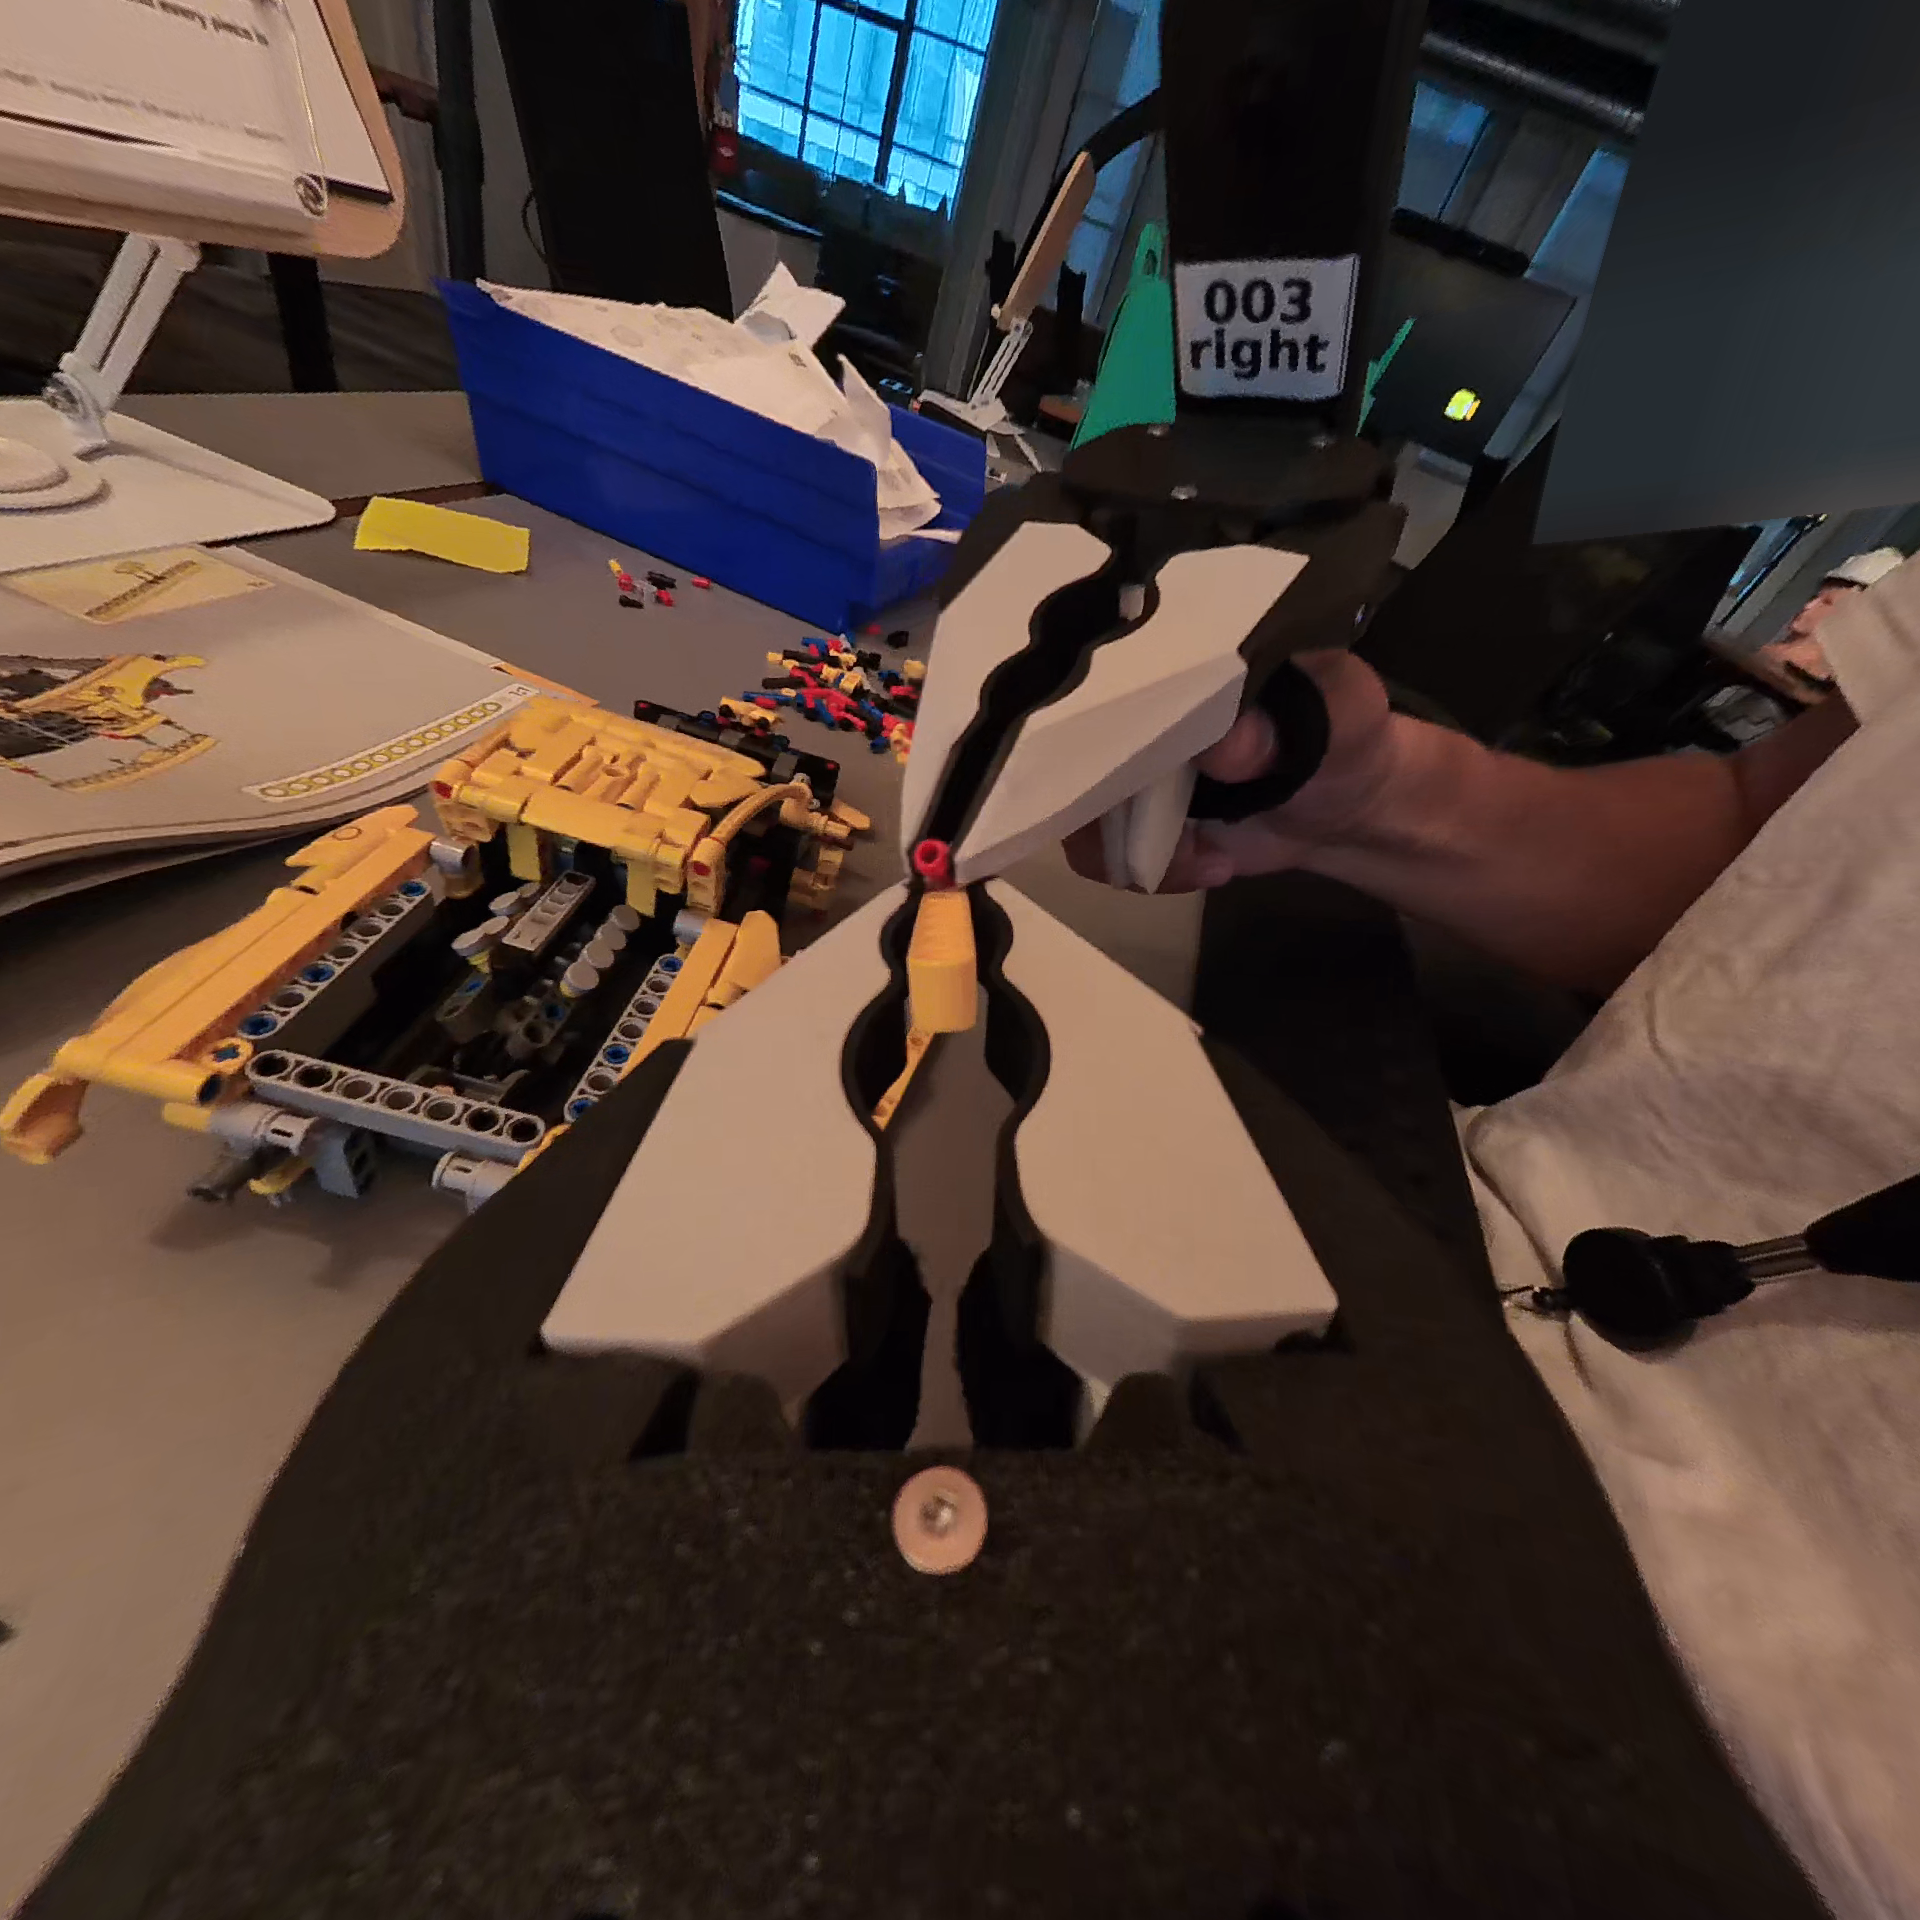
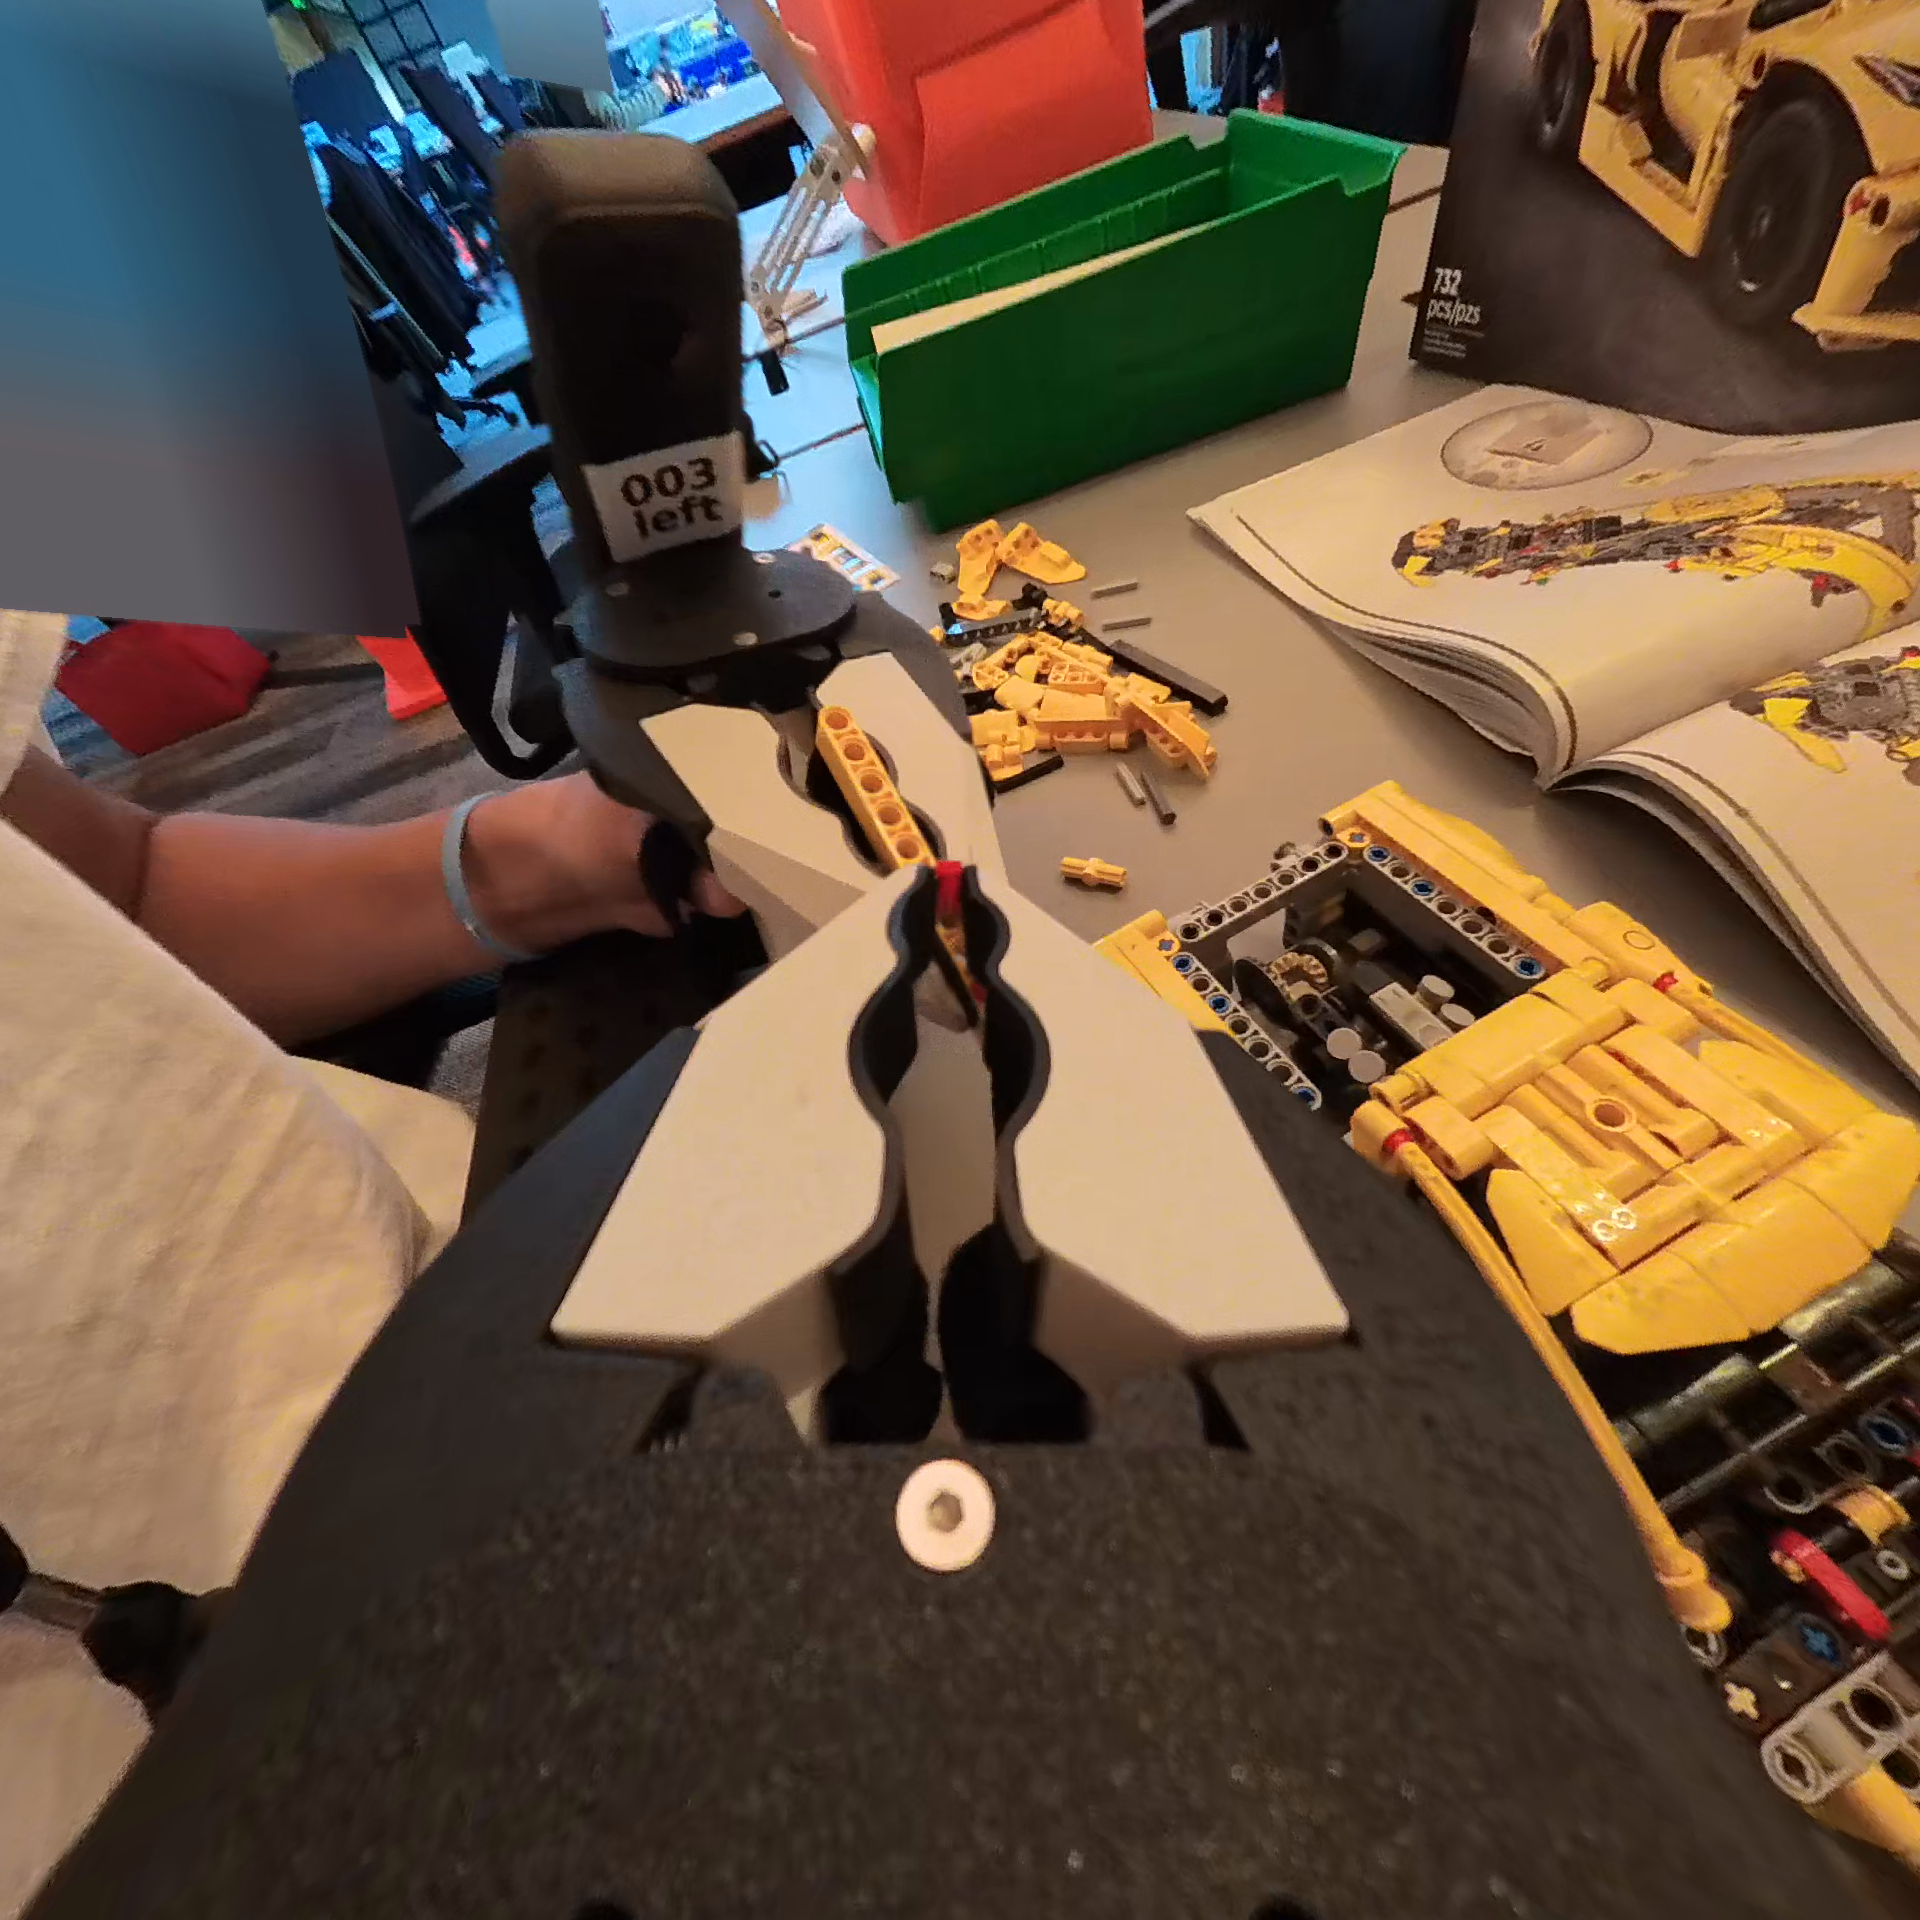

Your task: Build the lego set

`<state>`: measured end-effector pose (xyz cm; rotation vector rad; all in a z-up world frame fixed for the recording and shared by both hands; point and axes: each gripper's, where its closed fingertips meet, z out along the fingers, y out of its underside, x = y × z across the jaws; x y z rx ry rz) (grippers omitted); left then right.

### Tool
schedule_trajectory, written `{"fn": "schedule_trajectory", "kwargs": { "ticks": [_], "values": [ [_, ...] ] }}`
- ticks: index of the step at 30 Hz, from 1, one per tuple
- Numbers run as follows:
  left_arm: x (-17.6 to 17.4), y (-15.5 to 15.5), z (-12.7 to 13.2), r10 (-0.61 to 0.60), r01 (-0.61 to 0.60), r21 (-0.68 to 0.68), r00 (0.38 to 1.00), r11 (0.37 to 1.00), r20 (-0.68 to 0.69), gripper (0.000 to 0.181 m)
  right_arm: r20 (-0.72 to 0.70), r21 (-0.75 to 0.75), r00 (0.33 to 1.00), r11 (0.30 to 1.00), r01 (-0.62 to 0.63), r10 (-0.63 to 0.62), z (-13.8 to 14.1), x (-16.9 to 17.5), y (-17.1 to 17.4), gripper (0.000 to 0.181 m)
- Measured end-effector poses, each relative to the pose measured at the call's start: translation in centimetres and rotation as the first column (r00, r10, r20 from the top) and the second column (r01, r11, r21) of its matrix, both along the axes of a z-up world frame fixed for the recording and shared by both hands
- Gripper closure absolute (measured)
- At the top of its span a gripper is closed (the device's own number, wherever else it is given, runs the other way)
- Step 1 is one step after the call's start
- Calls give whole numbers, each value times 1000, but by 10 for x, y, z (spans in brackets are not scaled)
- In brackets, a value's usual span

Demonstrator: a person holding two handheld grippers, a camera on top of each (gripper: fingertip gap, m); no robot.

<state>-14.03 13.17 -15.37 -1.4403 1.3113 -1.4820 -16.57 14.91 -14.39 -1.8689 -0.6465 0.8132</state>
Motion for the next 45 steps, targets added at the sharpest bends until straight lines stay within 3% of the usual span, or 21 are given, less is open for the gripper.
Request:
{"fn": "schedule_trajectory", "kwargs": {
  "ticks": [11, 14, 21, 26, 32, 34, 40, 45],
  "values": [
    [-5, 8, 9, 21, -18, -64, 998, 998, 52, 174, -39, 4, 998, 999, 39, -39, 3, 17, -7, 180],
    [-2, 6, 4, 24, -24, -13, 999, 1000, 23, 174, -65, -7, 997, 999, 38, -38, 6, 17, -7, 180],
    [3, 6, -11, 92, -78, 211, 994, 974, -55, 174, 153, -9, 988, 1000, 6, -5, -2, 25, -10, 181],
    [4, 8, -21, 114, -82, 265, 988, 961, -108, 174, 304, -91, 953, 996, 19, 10, -25, 61, -31, 181],
    [1, 11, -34, 100, -60, 220, 980, 974, -175, 174, 361, -174, 928, 972, 159, -87, -60, 110, -47, 178],
    [0, 13, -38, 93, -53, 201, 977, 978, -193, 174, 381, -163, 918, 969, 185, -111, -71, 111, -46, 173],
    [-10, 21, -32, 109, -82, 163, 980, 983, -167, 174, 328, -61, 933, 982, 176, -147, -62, 87, -25, 162],
    [-28, 35, -25, 132, -121, 87, 982, 989, -135, 174, 364, 59, 912, 982, 180, -189, -42, 94, 1, 148]
  ]
}}
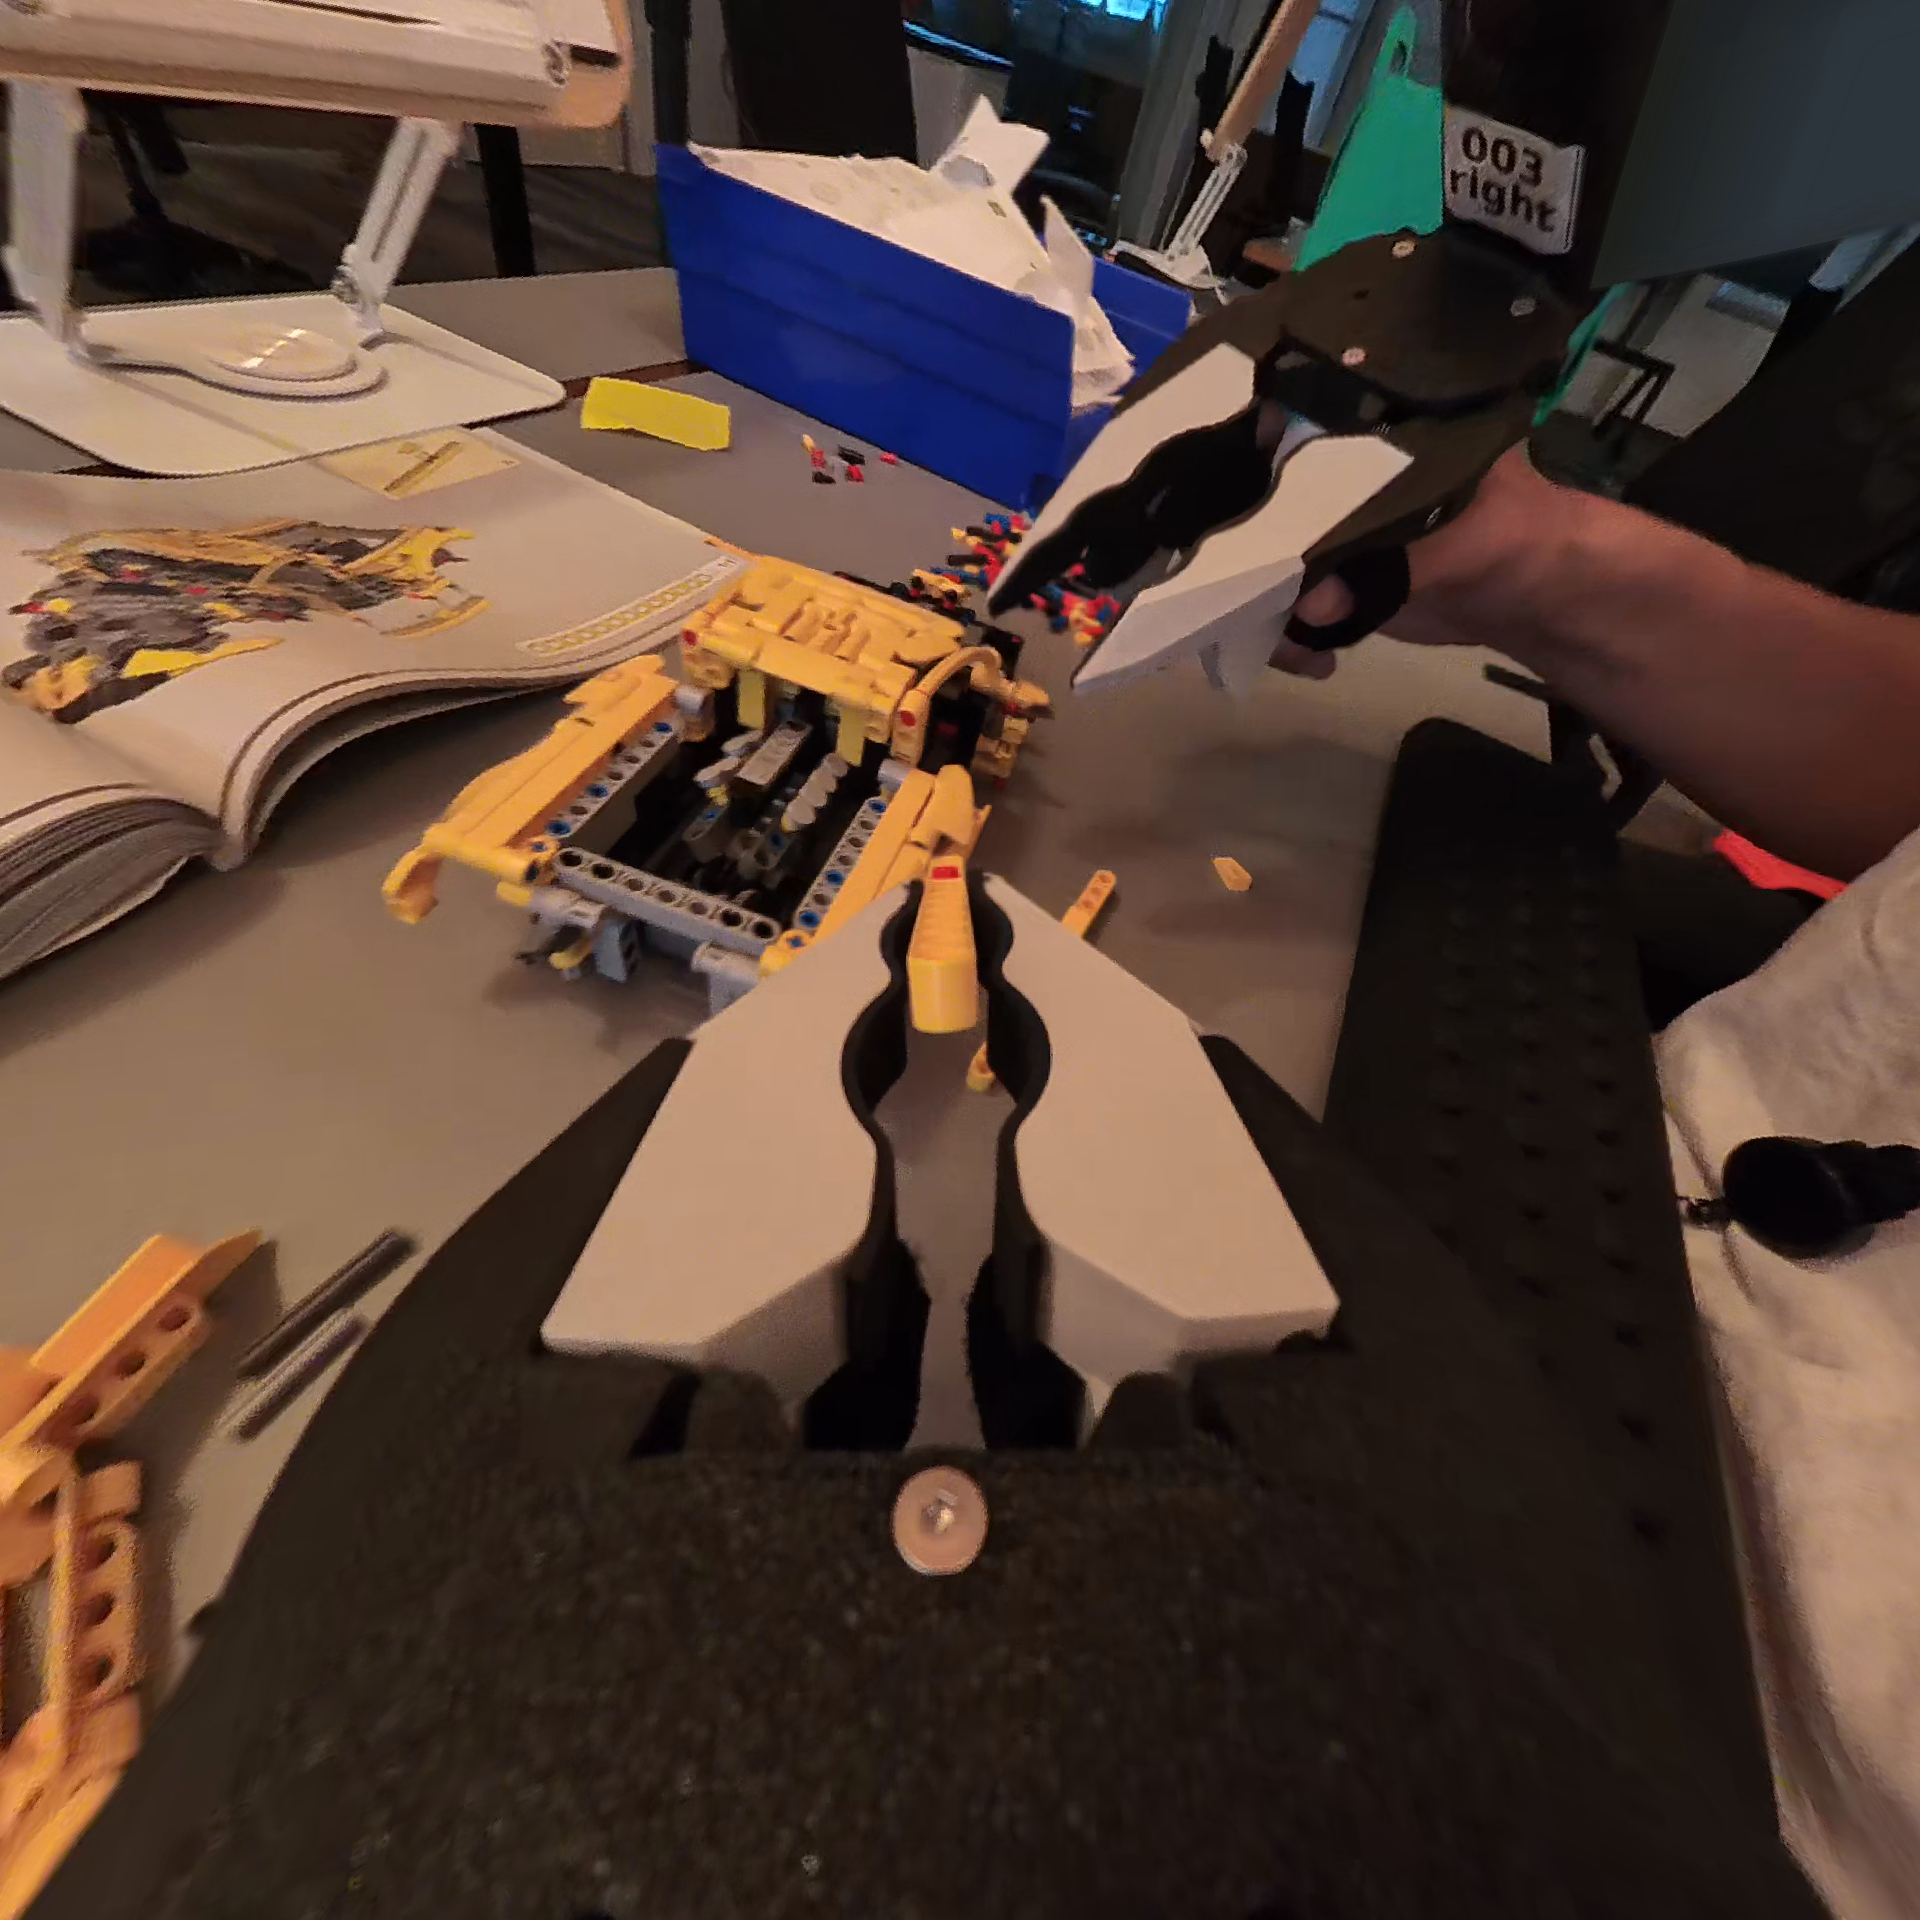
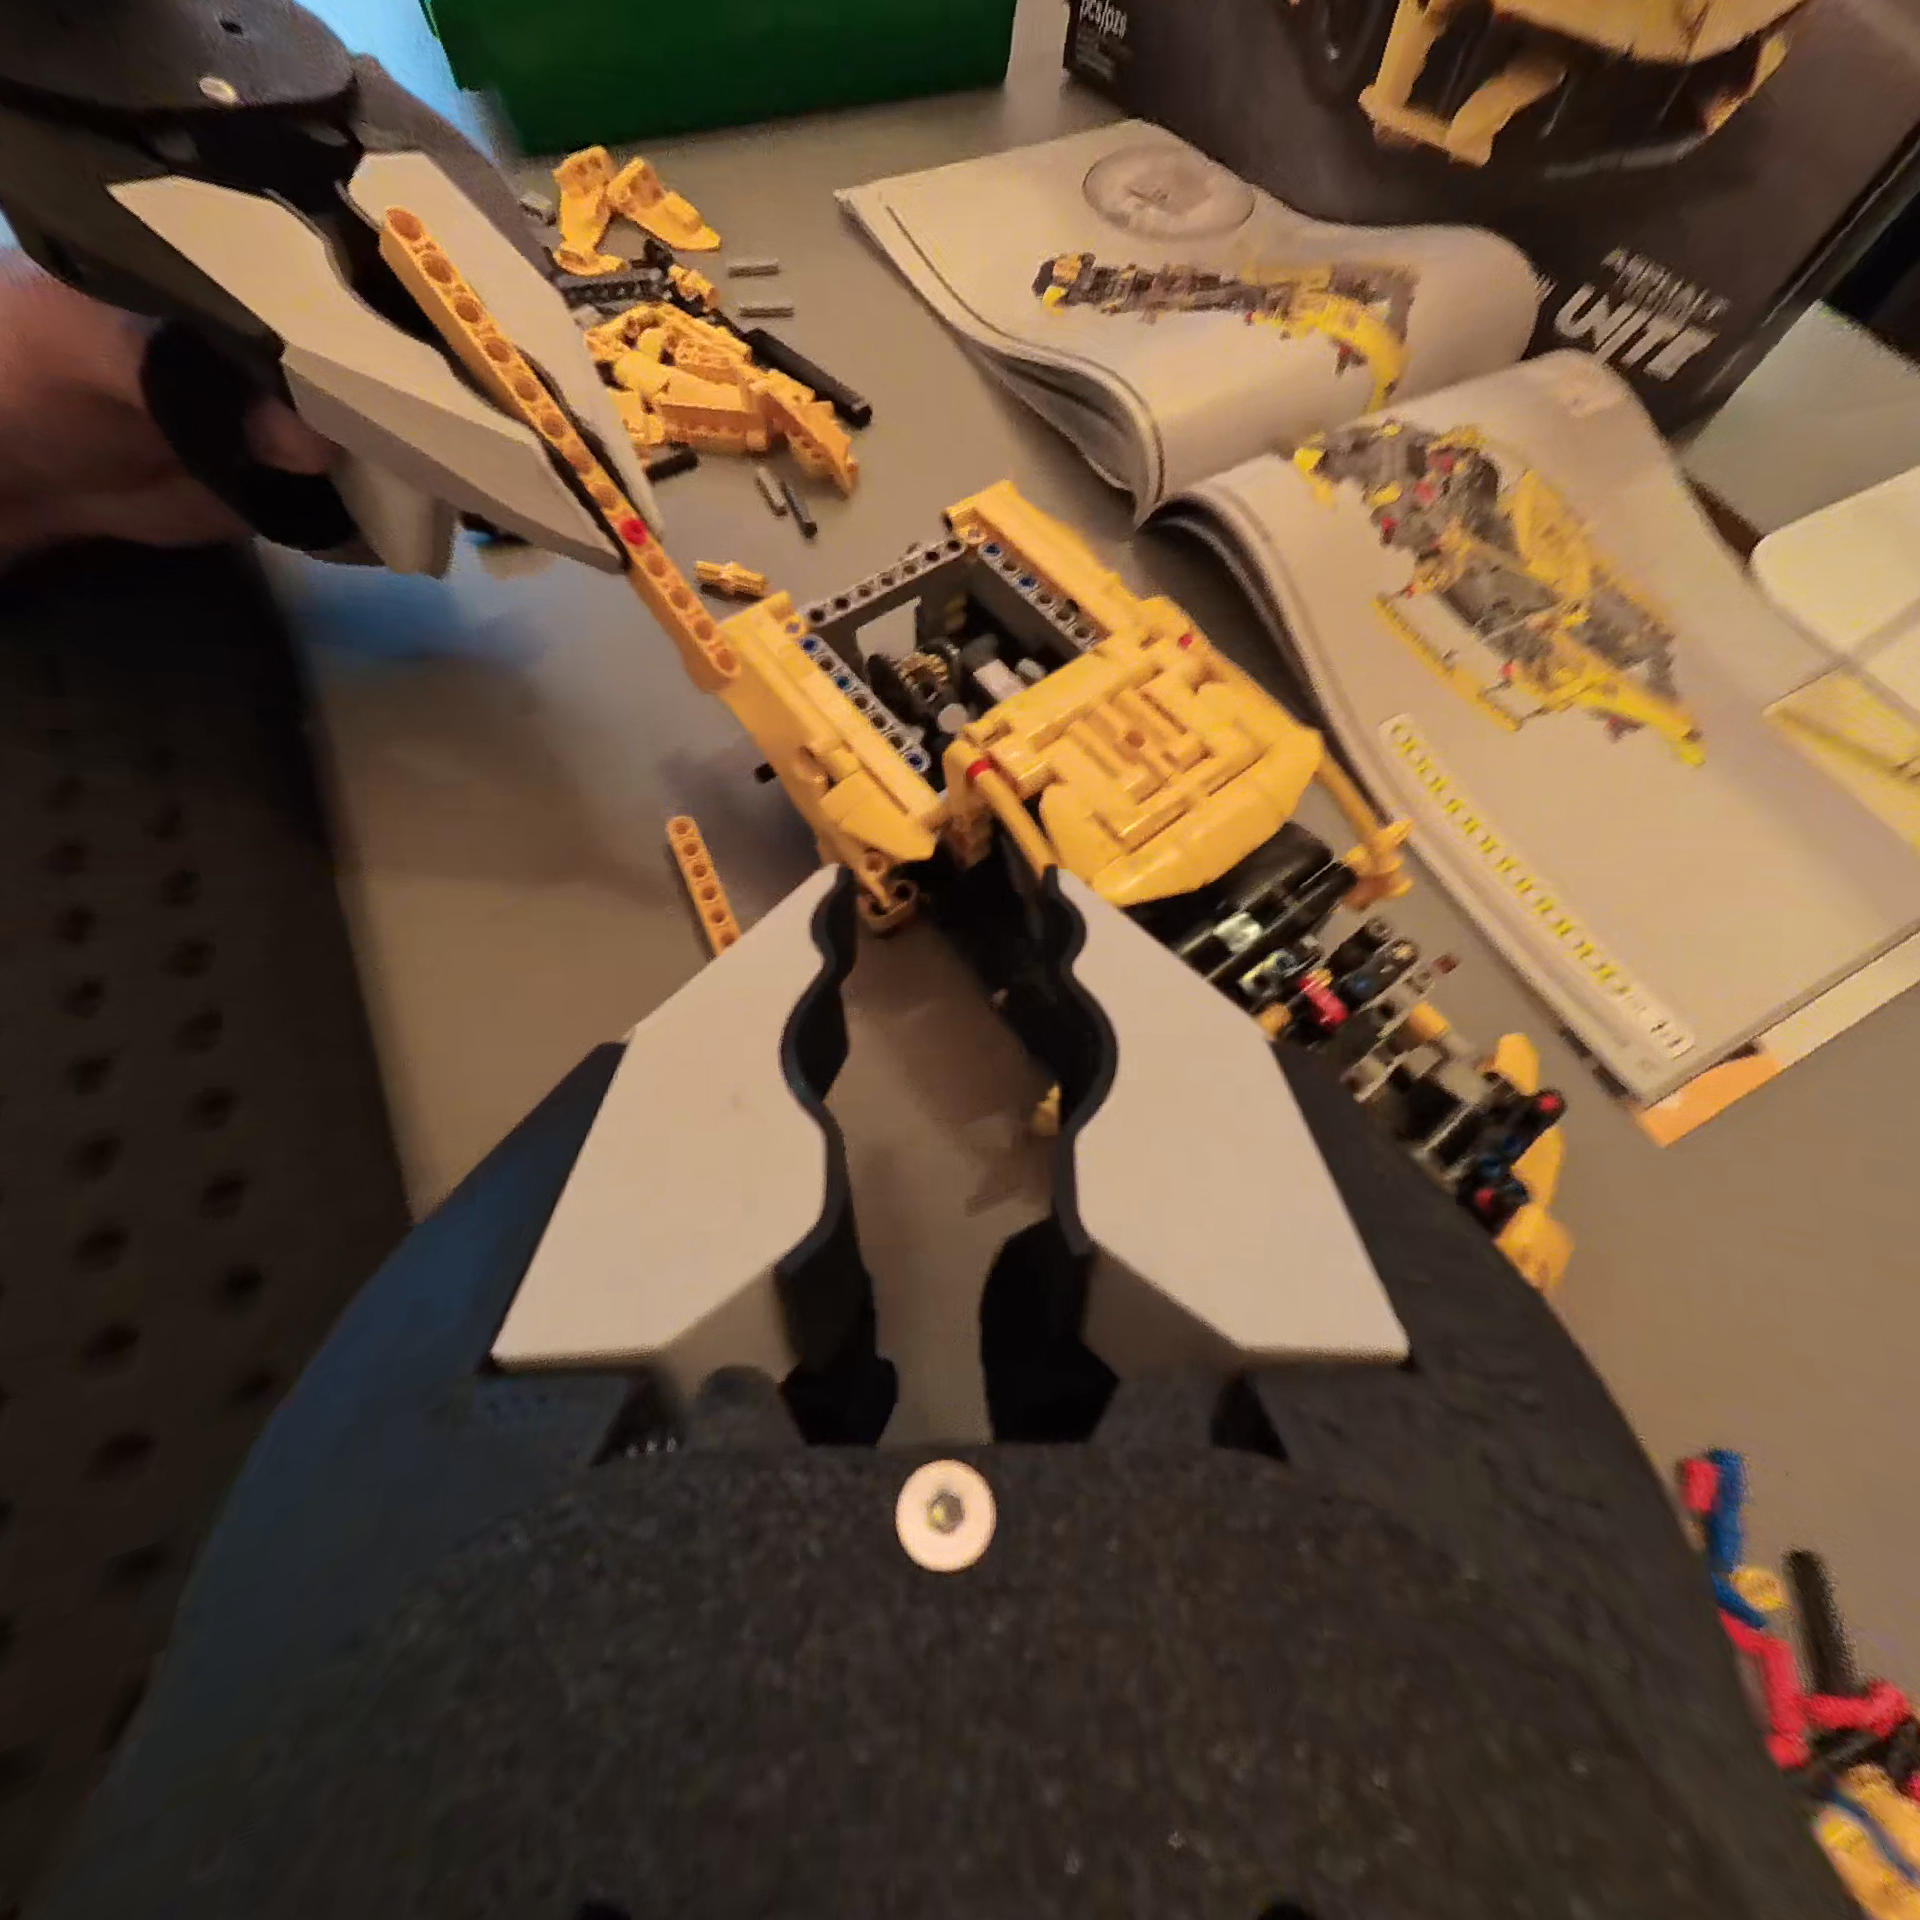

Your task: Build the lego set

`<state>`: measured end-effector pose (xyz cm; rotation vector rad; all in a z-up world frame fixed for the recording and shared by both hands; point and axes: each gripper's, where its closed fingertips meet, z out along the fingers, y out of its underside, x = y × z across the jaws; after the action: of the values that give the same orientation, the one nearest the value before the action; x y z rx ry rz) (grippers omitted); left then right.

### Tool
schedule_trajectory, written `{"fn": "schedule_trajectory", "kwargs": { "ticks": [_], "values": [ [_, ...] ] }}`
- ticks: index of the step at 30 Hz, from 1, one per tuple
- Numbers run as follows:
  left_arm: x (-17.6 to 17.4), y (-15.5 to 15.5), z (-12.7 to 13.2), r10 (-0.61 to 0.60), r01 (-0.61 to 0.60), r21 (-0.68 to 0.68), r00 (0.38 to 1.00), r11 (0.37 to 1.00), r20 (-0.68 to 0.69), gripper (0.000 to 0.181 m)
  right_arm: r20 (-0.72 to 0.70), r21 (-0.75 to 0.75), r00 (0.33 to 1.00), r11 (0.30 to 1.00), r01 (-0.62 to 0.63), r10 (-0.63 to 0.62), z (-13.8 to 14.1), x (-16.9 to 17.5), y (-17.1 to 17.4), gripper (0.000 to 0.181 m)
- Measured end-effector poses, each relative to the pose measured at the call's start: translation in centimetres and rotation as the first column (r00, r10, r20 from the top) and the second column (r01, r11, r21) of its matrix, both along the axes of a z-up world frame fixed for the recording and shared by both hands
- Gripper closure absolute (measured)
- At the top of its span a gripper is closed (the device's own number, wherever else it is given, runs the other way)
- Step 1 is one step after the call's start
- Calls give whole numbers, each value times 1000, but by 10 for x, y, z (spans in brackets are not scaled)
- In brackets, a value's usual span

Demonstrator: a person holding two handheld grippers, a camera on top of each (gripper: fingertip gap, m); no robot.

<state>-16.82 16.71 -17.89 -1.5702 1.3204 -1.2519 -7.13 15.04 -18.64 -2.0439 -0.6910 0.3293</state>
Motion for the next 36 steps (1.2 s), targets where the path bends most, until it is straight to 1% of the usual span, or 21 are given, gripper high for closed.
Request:
{"fn": "schedule_trajectory", "kwargs": {
  "ticks": [2, 3, 5, 7, 8, 9, 11, 12, 14, 17, 20, 23, 25, 28, 32, 34, 36],
  "values": [
    [-9, 10, 3, 31, -31, -12, 999, 999, 15, 174, 63, -8, 997, 999, -43, 43, 2, 4, 9, 145],
    [-13, 15, 4, 46, -45, -25, 999, 999, 24, 174, 117, -28, 990, 997, -75, 77, 0, 7, 15, 137],
    [-18, 23, 4, 67, -65, -64, 997, 996, 30, 174, 264, -92, 952, 987, -133, 153, -4, 18, 27, 111],
    [-19, 26, 3, 72, -69, -91, 997, 994, 31, 174, 352, -153, 898, 963, -223, 264, -14, 21, 42, 87],
    [-18, 25, 3, 66, -62, -92, 997, 994, 32, 174, 385, -203, 865, 944, -261, 323, -23, 22, 47, 83],
    [-18, 24, 2, 64, -62, -86, 998, 994, 28, 174, 410, -254, 831, 922, -291, 375, -32, 22, 52, 81],
    [-17, 25, -2, 70, -69, -66, 998, 995, 8, 174, 429, -324, 775, 880, -348, 465, -44, 19, 59, 86],
    [-18, 26, -3, 74, -74, -61, 997, 995, 1, 174, 424, -361, 757, 860, -361, 496, -49, 18, 60, 89],
    [-18, 28, -4, 84, -84, -60, 996, 995, -6, 174, 380, -439, 744, 815, -378, 550, -52, 16, 58, 95],
    [-19, 30, -4, 89, -89, -70, 996, 994, -3, 174, 375, -447, 756, 819, -360, 537, -51, 20, 65, 99],
    [-18, 29, -4, 81, -81, -71, 997, 994, -3, 174, 316, -429, 790, 822, -375, 526, -48, 19, 66, 99],
    [-17, 26, -9, 70, -72, -59, 997, 996, -28, 174, 256, -434, 834, 829, -352, 488, -45, 22, 69, 99],
    [-15, 24, -12, 60, -62, -44, 997, 997, -46, 174, 241, -446, 842, 826, -346, 483, -44, 26, 67, 99],
    [-15, 23, -12, 57, -59, -50, 997, 997, -44, 174, 189, -477, 858, 809, -344, 477, -41, 36, 60, 99],
    [-14, 22, -14, 50, -53, -71, 998, 996, -48, 174, 111, -515, 889, 791, -331, 445, -36, 57, 54, 99],
    [-13, 21, -19, 47, -52, -64, 996, 997, -78, 174, 82, -523, 908, 793, -313, 412, -35, 66, 58, 99],
    [-12, 21, -27, 51, -56, -39, 992, 998, -118, 174, 83, -518, 917, 802, -296, 391, -35, 72, 63, 99]
  ]
}}
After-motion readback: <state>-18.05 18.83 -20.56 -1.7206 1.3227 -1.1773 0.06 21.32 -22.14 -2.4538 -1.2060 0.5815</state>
